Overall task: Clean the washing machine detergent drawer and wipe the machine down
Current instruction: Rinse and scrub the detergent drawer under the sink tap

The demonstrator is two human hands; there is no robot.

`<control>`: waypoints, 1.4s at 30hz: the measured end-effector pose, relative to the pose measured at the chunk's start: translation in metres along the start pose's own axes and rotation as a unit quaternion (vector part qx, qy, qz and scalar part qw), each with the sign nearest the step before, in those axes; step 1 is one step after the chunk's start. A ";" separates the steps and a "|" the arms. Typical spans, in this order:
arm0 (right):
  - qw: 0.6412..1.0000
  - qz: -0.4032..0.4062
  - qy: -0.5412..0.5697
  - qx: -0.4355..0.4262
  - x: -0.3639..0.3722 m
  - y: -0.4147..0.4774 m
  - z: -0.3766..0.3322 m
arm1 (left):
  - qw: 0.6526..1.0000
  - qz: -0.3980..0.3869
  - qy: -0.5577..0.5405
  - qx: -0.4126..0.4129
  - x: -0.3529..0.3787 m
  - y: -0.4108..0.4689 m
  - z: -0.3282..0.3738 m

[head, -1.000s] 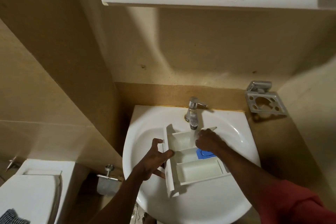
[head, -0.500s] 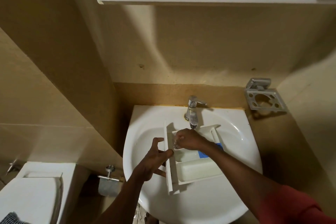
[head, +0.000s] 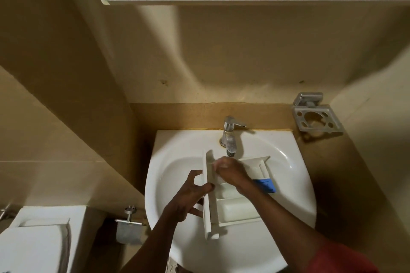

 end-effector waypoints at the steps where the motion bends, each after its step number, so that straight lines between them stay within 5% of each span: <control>1: 0.998 -0.045 -0.011 -0.032 0.007 -0.003 -0.003 | 1.000 0.000 0.001 -0.002 0.001 0.001 0.001; 8: 0.942 -0.144 -0.243 -0.183 0.011 -0.022 -0.008 | 1.000 0.003 -0.011 -0.011 -0.003 0.000 0.001; 17: 0.986 0.070 -0.138 -0.060 -0.013 0.004 0.013 | 1.000 -0.025 0.006 -0.014 0.008 0.007 0.003; 24: 0.946 -0.087 -0.209 -0.231 0.020 -0.024 -0.003 | 1.000 0.000 -0.018 -0.022 -0.003 0.003 -0.001; 27: 0.950 -0.052 -0.223 -0.212 -0.002 -0.002 0.005 | 0.999 0.010 -0.022 -0.027 -0.007 0.001 -0.004; 31: 0.964 0.063 -0.246 -0.077 -0.020 0.016 0.027 | 1.000 0.006 -0.007 -0.027 -0.011 -0.001 -0.001; 37: 0.953 -0.081 -0.193 -0.218 0.029 0.002 -0.005 | 0.999 0.011 -0.005 -0.034 -0.010 -0.003 -0.001; 42: 0.939 -0.019 -0.304 -0.159 -0.018 0.017 0.010 | 0.999 0.019 -0.017 -0.032 -0.016 -0.009 -0.004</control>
Point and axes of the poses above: each hand's wrist, its own y-axis towards the middle knuckle, its own x-axis out of the palm, z = x × y, the point moved 5 cm from there along y, towards the middle knuckle, and after that the axes turned 3 degrees about y, right-handed, at the moved point
